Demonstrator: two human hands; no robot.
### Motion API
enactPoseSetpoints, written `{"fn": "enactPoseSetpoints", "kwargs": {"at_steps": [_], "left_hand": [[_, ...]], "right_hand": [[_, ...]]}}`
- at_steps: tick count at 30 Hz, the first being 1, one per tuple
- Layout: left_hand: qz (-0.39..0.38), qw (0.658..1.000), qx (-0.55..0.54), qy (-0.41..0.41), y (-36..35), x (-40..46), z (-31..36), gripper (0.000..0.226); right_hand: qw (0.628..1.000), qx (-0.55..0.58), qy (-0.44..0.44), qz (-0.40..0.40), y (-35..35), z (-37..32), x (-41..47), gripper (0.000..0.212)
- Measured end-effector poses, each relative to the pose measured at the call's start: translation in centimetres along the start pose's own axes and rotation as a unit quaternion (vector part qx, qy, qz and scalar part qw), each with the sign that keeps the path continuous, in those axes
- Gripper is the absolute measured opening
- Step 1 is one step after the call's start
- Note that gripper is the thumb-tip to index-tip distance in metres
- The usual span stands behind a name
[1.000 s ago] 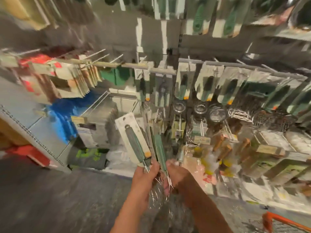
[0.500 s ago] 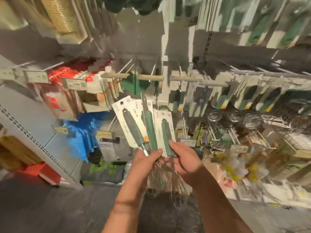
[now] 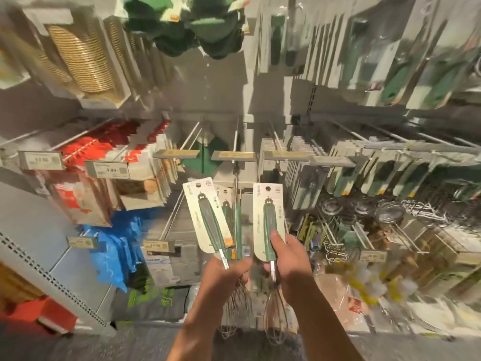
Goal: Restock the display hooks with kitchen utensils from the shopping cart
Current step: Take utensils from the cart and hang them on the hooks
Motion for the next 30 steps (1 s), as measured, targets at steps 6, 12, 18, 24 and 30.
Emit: {"fn": "enactPoseSetpoints", "kwargs": {"at_steps": [6,12,18,24,30], "left_hand": [[-0.031,0.999,-0.001,0.019,-2.0,2.0,0.1,0.047],[0.018,0.998,-0.053,0.026,-1.9,4.4,-1.5,0.068],[0.041,0.990,-0.126,0.046,-2.1,5.5,-3.2,0.094],[0.066,0.992,-0.101,0.042,-1.8,7.9,-3.4,0.101],[0.075,0.992,-0.098,0.020,-1.6,7.8,-2.6,0.051]], "right_hand": [[0.998,0.004,-0.004,0.066,2.5,-1.2,2.3,0.032],[0.998,-0.009,-0.007,0.054,3.1,-1.2,4.9,0.052],[0.993,-0.092,0.015,0.071,3.6,-2.6,7.6,0.057],[0.992,-0.115,0.020,0.047,3.4,-4.5,12.0,0.070],[0.992,-0.127,0.010,0.012,1.4,-4.2,15.6,0.083]]}}
Point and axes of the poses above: each hand's wrist, its own x-axis towards the middle knuckle, its own y-axis out of the back of the hand, z = x × y, the point moved 10 cm from there along x, towards the middle knuckle, and after that the axes turned 13 degrees about -x, right-handed, at the moved point
